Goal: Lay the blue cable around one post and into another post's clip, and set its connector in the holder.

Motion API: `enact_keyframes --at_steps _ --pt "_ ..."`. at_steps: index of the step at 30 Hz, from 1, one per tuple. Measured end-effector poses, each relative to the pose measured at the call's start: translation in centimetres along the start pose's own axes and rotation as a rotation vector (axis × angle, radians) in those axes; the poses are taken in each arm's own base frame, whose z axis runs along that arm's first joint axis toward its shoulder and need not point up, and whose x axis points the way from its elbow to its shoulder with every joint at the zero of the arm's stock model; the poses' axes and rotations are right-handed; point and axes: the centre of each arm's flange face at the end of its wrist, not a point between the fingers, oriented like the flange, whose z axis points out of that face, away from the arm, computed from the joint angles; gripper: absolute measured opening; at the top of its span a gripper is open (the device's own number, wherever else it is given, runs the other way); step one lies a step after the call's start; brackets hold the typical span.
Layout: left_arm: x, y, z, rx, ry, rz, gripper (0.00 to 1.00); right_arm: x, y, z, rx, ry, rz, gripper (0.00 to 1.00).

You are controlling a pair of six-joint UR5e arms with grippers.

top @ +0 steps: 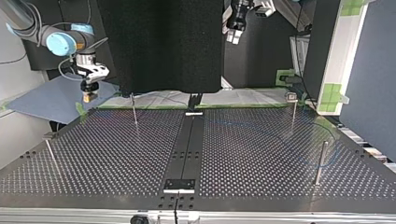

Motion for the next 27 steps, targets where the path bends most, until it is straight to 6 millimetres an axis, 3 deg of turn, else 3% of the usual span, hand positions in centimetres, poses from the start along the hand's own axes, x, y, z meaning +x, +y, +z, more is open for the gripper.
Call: enact_keyframes --at_steps 14,27 --pt "0.2 0.3 -0.4 -0.001 0.007 -0.005 0.98 5.5 -3.6 -0.6 0.049 0.071 -0.023 0.00" --pt "0.3 0.3 -0.5 -0.004 0.015 -0.003 0.98 12.9 -6.3 -1.2 0.015 0.146 -0.107 0.00"
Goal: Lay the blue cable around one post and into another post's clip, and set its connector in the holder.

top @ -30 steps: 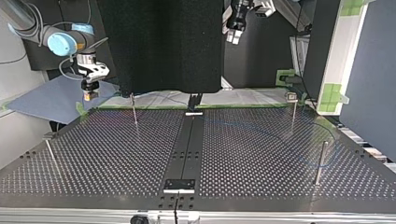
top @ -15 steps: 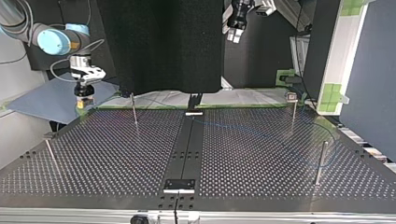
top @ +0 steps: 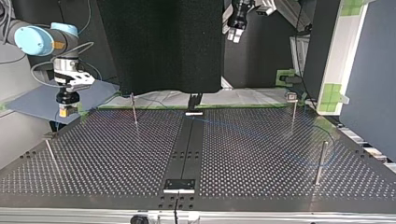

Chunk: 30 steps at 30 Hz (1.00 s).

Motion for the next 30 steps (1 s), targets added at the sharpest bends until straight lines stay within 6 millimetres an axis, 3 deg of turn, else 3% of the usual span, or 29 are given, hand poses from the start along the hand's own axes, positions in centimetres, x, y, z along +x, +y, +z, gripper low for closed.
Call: enact_keyframes --at_steps 14,24,30 --pt "-0.1 0.2 0.2 -0.008 0.000 -0.007 0.98 6.3 -0.7 -0.5 -0.049 0.057 -0.124 0.00" --pt "-0.2 0.5 0.6 -0.026 0.004 -0.002 0.98 4.0 0.5 0.7 -0.066 0.018 -0.208 0.00" --pt "-0.3 0.5 1.0 -0.031 0.003 -0.002 0.98 3.9 1.2 1.4 -0.072 0.006 -0.261 0.00"
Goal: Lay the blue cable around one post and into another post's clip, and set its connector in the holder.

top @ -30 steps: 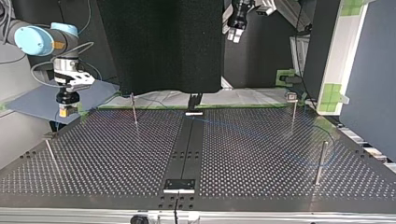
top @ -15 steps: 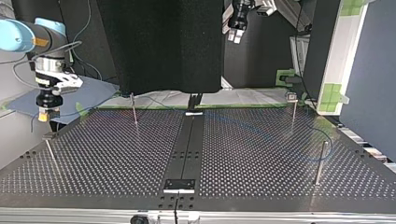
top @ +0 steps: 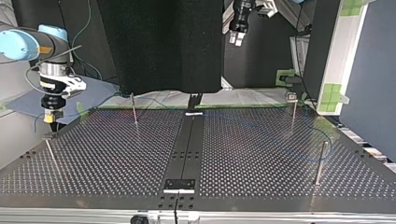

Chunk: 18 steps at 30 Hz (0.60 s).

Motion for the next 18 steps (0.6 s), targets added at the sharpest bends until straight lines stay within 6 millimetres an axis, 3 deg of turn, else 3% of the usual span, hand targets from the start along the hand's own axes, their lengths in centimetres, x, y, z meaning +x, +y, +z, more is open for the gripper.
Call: enact_keyframes --at_steps 8,18 --pt "-0.1 0.0 0.2 0.007 0.001 -0.002 0.98 0.5 1.0 1.0 -0.001 -0.012 -0.032 0.00" --pt "-0.1 0.1 0.3 0.002 0.002 0.001 0.98 -1.7 2.2 2.8 0.023 -0.056 -0.016 0.00"
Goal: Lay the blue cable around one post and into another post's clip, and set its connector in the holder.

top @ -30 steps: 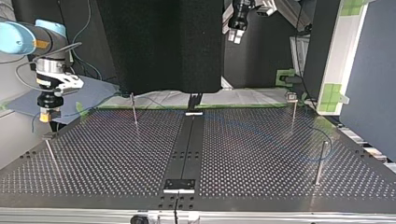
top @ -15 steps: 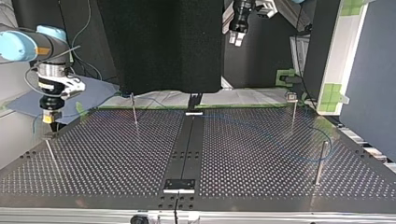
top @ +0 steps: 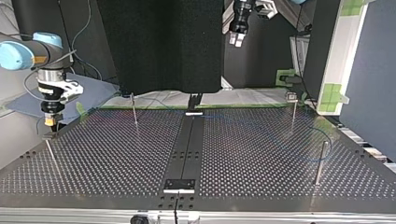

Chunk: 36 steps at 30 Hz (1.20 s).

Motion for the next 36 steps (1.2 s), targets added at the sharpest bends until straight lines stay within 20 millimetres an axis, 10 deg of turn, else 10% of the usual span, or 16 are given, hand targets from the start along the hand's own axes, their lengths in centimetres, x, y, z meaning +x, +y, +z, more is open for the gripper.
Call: enact_keyframes --at_steps 36 --pt "-0.2 0.8 0.7 -0.037 0.003 0.014 0.98 1.1 2.9 3.1 0.076 -0.034 0.057 0.00"
